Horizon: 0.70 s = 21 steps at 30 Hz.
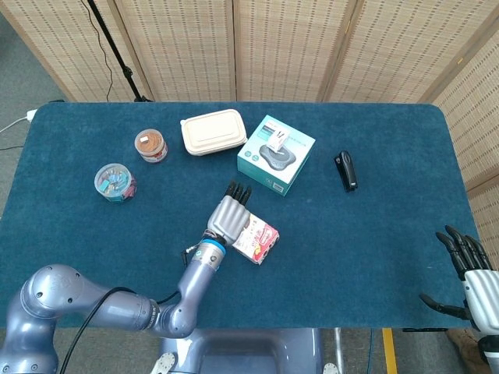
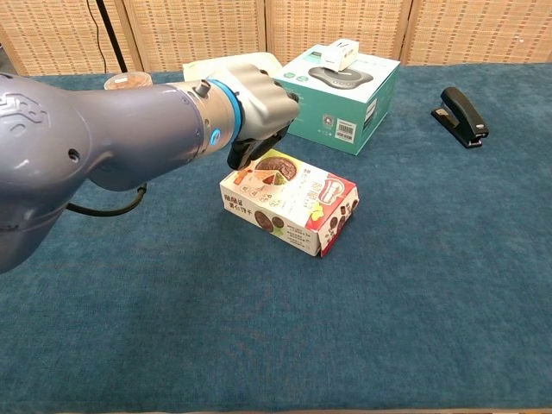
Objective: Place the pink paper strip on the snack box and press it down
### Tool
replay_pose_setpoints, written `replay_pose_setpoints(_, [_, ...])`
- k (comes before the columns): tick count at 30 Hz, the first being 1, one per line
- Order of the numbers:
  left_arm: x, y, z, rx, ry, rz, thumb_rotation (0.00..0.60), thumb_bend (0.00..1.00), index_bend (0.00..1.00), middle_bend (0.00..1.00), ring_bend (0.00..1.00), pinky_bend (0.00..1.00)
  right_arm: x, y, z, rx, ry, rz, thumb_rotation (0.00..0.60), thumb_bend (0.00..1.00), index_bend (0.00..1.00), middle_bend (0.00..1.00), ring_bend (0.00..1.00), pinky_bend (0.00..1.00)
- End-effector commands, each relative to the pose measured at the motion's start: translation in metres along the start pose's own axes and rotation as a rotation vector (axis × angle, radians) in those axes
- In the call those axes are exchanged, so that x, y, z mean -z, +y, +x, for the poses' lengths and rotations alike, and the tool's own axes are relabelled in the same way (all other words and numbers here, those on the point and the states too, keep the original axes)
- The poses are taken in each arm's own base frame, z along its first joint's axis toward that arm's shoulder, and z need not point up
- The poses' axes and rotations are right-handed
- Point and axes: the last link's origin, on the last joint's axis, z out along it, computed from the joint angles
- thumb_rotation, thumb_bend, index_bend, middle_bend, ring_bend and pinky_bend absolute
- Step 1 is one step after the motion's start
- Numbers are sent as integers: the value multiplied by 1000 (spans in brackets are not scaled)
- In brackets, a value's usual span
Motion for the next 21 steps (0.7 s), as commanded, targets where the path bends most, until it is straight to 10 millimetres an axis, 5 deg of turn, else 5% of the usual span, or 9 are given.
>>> replay_pose_setpoints(1, [-1,2,2,2,12,-1,600,449,618,0,0,0,0,0,0,-1,1,0,600,0,0,0,0,0])
replay_pose_setpoints(8, [-4,4,3,1,27,-2,600,443,375,0,0,0,0,2,2,-10,3,-3,600,0,0,0,0,0])
replay_pose_setpoints(17, [-5,7,6,21,54,-11,600,444,313,0,0,0,0,4,5,-18,9,-6,600,0,0,0,0,0])
replay_pose_setpoints(21, [-1,-4,16,100,92,2,600,436,136,0,0,0,0,4,5,-17,9,-8,600,0,0,0,0,0])
